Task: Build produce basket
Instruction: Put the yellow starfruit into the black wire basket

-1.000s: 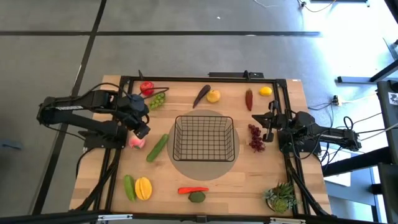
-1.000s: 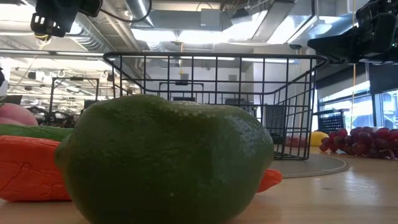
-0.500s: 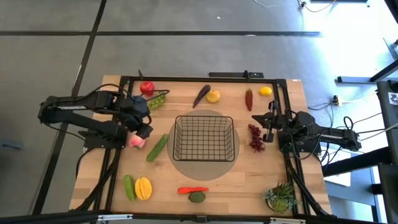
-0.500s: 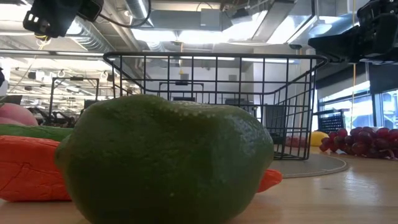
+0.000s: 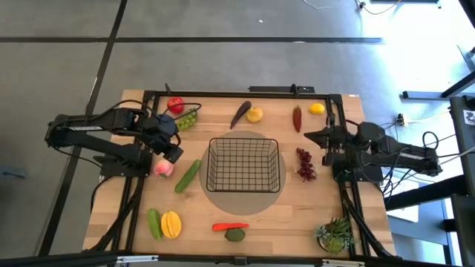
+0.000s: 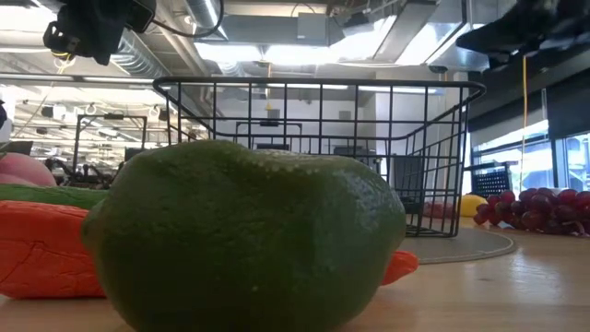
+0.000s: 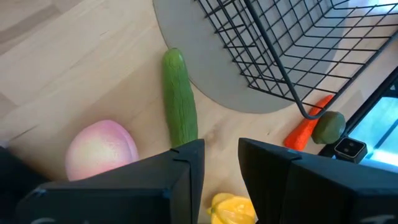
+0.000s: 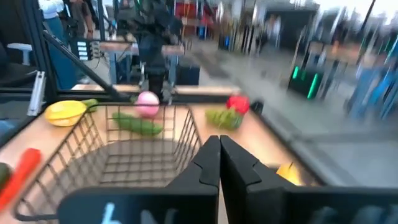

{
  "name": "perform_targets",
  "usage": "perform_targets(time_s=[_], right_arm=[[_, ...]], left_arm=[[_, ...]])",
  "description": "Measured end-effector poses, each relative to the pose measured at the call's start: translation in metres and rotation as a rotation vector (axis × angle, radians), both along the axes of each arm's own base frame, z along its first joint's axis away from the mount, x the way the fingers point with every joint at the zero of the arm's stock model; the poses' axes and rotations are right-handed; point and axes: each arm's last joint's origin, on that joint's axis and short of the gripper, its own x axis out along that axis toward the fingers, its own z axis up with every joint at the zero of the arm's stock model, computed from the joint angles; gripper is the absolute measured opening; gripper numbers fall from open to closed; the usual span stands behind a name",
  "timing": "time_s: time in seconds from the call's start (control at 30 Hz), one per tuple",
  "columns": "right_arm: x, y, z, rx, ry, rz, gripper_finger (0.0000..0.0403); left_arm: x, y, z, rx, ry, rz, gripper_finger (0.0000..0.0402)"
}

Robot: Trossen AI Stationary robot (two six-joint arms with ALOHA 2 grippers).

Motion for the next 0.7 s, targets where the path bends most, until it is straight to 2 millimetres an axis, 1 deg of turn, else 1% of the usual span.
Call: perform_targets(time_s=[0.13, 0.33, 0.43, 0.5, 0.63, 0.7], right_arm=[[0.012, -0.002, 0.016, 0.167, 0.136, -0.024, 0.0], [0.034, -0.004, 0.033, 0.304, 0.366, -0.074, 0.0], [0.043, -0.005, 0.045, 0.307, 0.427, -0.066, 0.0], [0.047, -0.005, 0.052, 0.27, 0.453, -0.033, 0.0], [0.055, -0.005, 0.066, 0.256, 0.442, 0.024, 0.0], [0.057, -0.005, 0.068, 0.261, 0.44, 0.029, 0.0]], left_arm=[[0.0, -0.001, 0.0, 0.014, -0.002, -0.023, 0.0088], [0.0, -0.006, 0.0, 0.044, -0.004, -0.066, 0.0087], [0.0, -0.008, 0.0, 0.069, -0.003, -0.071, 0.0088], [0.0, -0.01, 0.0, 0.083, -0.004, -0.079, 0.0087], [0.0, -0.014, 0.0, 0.102, -0.005, -0.1, 0.0088], [0.0, -0.017, 0.0, 0.116, -0.006, -0.111, 0.0088]])
